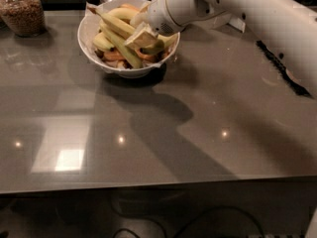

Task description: Pick banana from white bowl

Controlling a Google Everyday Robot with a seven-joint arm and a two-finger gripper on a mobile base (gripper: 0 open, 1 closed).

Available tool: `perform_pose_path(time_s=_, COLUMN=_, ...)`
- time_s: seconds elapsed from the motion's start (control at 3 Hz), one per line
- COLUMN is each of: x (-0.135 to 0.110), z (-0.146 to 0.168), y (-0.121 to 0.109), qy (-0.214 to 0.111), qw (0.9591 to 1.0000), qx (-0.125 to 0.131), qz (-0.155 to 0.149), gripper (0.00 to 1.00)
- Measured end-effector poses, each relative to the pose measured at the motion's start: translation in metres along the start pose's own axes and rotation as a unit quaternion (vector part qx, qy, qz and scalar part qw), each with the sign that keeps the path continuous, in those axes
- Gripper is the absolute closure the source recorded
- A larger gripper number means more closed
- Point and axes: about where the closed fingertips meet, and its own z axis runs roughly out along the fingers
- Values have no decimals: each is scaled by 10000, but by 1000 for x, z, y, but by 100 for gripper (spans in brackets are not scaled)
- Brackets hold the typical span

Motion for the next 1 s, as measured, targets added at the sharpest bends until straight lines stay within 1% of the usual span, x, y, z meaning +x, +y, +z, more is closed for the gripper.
perform_pose_path(time_s=0.33, x=-2, z=-2, y=0, qy=0, qw=10000, qx=0, qz=0, gripper=59)
perform_pose_path(time_s=0.67, x=1, z=-3, y=-1, qy=55, qw=10000, qx=3, qz=1, gripper=77)
perform_pose_path(time_s=1.0, x=16, z=-4, y=-8, qy=232, qw=9997, qx=11, qz=9, gripper=99)
